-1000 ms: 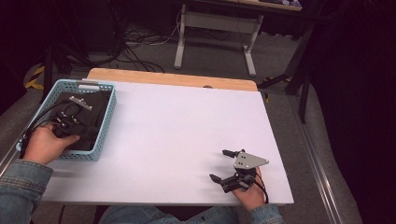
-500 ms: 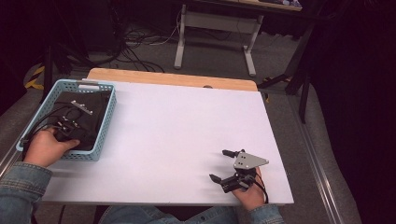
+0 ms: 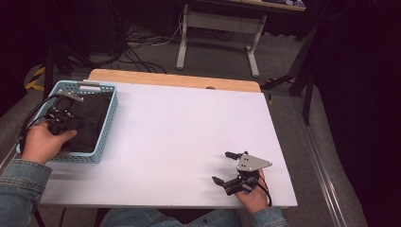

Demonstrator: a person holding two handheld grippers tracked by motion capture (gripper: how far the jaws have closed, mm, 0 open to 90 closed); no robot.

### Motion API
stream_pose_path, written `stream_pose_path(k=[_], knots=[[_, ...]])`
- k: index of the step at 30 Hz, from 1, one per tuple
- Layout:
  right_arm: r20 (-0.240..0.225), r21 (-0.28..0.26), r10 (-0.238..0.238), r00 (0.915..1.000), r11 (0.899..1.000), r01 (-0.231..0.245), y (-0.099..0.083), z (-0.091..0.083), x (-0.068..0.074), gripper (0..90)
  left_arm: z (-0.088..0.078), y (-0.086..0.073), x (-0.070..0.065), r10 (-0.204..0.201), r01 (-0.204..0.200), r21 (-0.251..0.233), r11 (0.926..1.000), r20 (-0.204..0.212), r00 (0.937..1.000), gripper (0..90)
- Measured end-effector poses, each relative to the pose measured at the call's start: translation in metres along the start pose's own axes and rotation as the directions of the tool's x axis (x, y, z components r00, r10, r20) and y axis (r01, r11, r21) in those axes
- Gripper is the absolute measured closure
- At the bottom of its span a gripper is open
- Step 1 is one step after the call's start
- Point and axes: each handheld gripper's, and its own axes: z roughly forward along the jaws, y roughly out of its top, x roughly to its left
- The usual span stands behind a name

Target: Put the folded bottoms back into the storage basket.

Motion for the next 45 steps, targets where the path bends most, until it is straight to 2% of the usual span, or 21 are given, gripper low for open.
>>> stream_pose_path(k=[1, 3, 4, 5, 12, 15, 23, 28, 34, 39, 45], knots=[[0.000, 0.000, 0.000, 1.0000, 1.000, 0.000, 0.000, 0.000, 0.000, 1.3, -0.001, 0.004, 0.000, -0.027, 0.027, -0.023, 0.9994, -0.022, 0.9994, 84.9], [0.000, -0.001, 0.000, 1.0000, 1.000, 0.000, 0.000, 0.000, 0.000, 1.3, -0.002, 0.009, 0.001, -0.043, 0.040, -0.049, 0.9980, -0.049, 0.9979, 87.7], [0.000, -0.001, 0.000, 1.0000, 1.000, 0.000, 0.000, 0.000, 0.000, 1.3, -0.002, 0.009, 0.001, -0.043, 0.040, -0.049, 0.9980, -0.049, 0.9979, 88.7], [0.000, -0.002, 0.000, 1.0000, 1.000, 0.000, 0.000, 0.000, 0.000, 1.3, -0.001, 0.013, 0.002, -0.055, 0.051, -0.063, 0.9967, -0.069, 0.9961, 89.5], [-0.001, -0.003, -0.001, 1.0000, 1.000, 0.001, 0.000, 0.000, 0.000, 1.3, 0.003, 0.023, 0.005, -0.068, 0.057, -0.096, 0.9937, -0.113, 0.9913, 89.6], [-0.001, -0.002, -0.001, 1.0000, 1.000, 0.001, 0.000, 0.000, 0.000, 1.3, 0.009, 0.030, 0.010, -0.079, 0.063, -0.110, 0.9919, -0.140, 0.9870, 89.6], [-0.001, -0.002, -0.001, 1.0000, 1.000, 0.001, 0.000, 0.000, 0.000, 1.3, 0.027, 0.044, 0.022, -0.127, 0.105, -0.134, 0.9854, -0.161, 0.9788, 89.7], [-0.003, -0.005, -0.001, 1.0000, 1.000, 0.001, 0.000, -0.001, 0.000, 1.3, 0.041, 0.051, 0.025, -0.134, 0.116, -0.110, 0.9871, -0.172, 0.9760, 89.6], [-0.004, -0.006, -0.001, 1.0000, 1.000, 0.001, 0.000, -0.001, 0.000, 1.3, 0.064, 0.057, 0.028, -0.127, 0.120, -0.050, 0.9915, -0.180, 0.9754, 89.7], [-0.004, -0.006, -0.002, 1.0000, 1.000, 0.002, 0.000, -0.001, 0.000, 1.3, 0.086, 0.062, 0.034, -0.131, 0.138, 0.025, 0.9902, -0.183, 0.9744, 89.7], [-0.005, -0.006, -0.002, 1.0000, 1.000, 0.002, 0.000, -0.001, 0.000, 1.3, 0.085, 0.065, 0.034, -0.140, 0.148, 0.028, 0.9885, -0.190, 0.9716, 89.5]])
